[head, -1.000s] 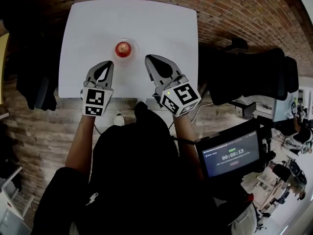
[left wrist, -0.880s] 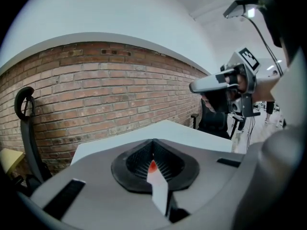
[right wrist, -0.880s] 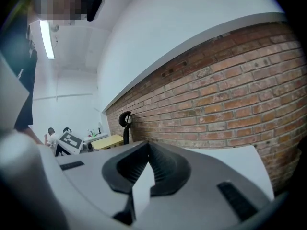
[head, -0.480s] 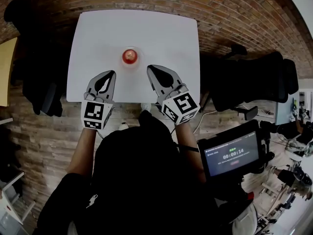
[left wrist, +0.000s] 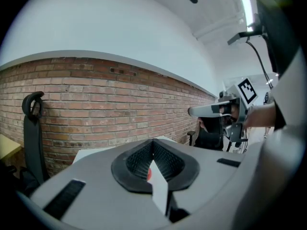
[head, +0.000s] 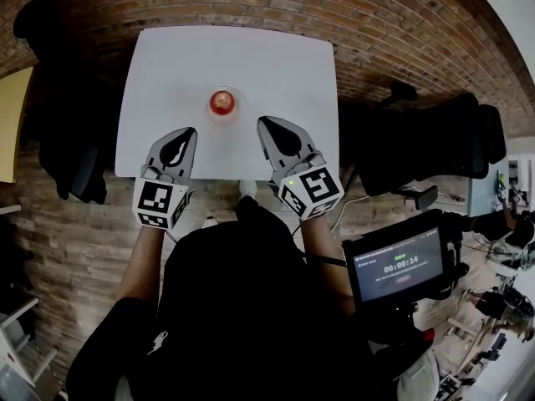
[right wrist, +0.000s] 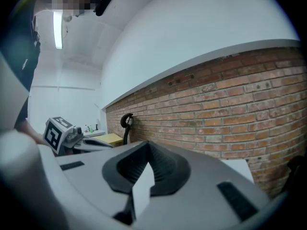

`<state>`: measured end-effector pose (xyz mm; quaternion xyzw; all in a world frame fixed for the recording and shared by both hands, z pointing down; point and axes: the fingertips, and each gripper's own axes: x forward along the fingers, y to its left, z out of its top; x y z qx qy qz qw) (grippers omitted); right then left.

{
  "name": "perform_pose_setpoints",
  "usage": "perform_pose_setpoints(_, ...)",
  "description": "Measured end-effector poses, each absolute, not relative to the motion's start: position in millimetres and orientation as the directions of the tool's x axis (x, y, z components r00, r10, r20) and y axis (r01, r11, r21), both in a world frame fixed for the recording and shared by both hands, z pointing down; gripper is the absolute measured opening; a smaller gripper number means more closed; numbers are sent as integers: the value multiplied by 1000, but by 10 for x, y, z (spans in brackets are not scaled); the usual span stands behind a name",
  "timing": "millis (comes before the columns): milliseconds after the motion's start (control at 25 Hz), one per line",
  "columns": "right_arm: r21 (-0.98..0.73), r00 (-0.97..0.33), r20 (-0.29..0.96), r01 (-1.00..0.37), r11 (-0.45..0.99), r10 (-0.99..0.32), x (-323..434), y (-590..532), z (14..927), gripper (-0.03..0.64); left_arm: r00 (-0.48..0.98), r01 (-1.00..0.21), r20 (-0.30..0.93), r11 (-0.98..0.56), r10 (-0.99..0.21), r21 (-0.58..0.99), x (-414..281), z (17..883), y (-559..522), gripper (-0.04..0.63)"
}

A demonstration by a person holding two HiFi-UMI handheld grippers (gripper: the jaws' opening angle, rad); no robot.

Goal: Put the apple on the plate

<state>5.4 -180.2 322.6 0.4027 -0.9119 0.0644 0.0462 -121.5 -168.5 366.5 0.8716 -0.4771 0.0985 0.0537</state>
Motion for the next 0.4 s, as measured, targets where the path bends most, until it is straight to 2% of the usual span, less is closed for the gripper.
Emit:
perform_pose_setpoints(160, -82, -670, 135, -742, 666, -730, 84, -1784, 3235, 3, 558, -823, 272, -564, -784, 64, -1145, 3814, -1642, 6)
perform_pose_setpoints(400, -69, -664, 142, -746, 662, -734, 114, -1807, 3256, 3, 532, -838, 244, -546, -811, 13, -1160, 3811, -1724, 6)
